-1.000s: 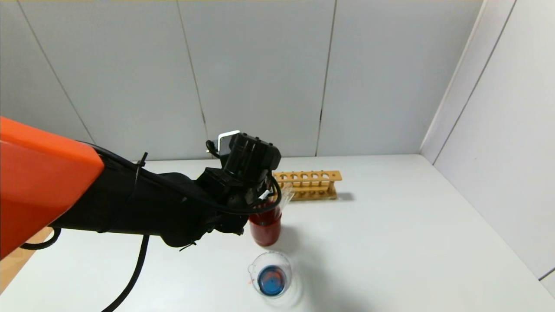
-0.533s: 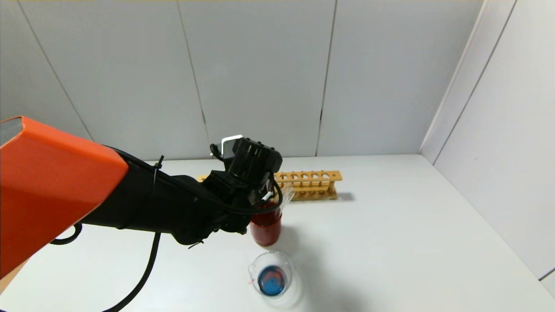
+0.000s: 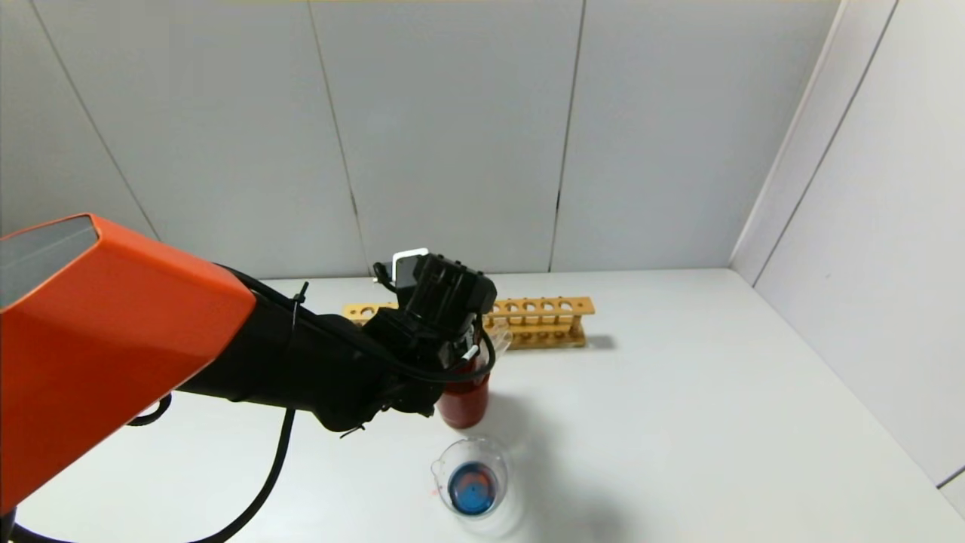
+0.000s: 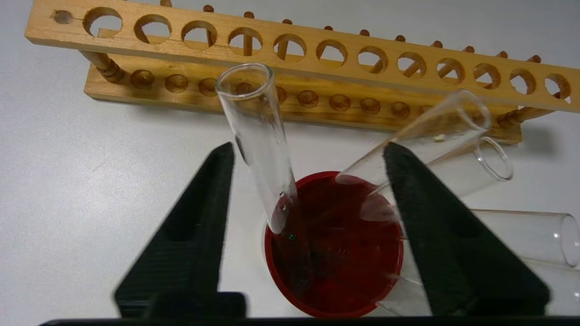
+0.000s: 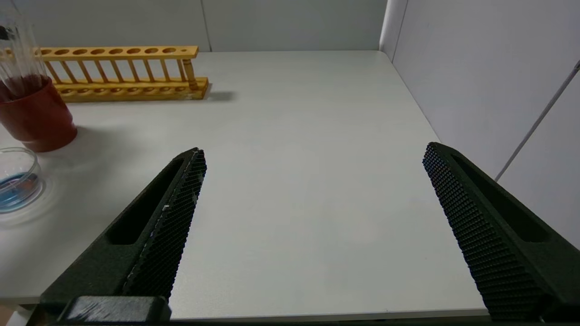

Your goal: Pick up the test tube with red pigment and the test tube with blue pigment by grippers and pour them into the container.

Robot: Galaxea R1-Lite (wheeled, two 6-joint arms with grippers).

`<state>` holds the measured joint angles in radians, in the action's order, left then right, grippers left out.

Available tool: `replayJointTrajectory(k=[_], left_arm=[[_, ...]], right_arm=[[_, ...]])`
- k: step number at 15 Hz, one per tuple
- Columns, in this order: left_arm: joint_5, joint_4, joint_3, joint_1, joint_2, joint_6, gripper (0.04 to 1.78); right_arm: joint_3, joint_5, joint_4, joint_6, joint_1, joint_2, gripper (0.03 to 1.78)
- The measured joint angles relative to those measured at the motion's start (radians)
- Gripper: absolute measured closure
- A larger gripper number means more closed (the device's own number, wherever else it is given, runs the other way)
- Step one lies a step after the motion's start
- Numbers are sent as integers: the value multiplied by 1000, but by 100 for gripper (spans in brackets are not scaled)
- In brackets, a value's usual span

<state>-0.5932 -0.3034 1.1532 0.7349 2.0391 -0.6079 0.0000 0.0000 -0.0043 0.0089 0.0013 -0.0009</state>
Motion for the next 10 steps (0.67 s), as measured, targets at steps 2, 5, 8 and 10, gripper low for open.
replayJointTrajectory(k=[2, 5, 8, 10], left_arm=[[-2, 0, 0, 0, 0, 1, 32], [-6, 1, 2, 0, -36, 20, 10], [-55, 3, -6, 0, -123, 84, 7], [-103, 7, -12, 0, -199, 161, 7]], right_arm=[[0, 0, 0, 0, 0, 0, 6], [0, 0, 0, 0, 0, 0, 6], [0, 0, 0, 0, 0, 0, 6], [0, 0, 0, 0, 0, 0, 6]])
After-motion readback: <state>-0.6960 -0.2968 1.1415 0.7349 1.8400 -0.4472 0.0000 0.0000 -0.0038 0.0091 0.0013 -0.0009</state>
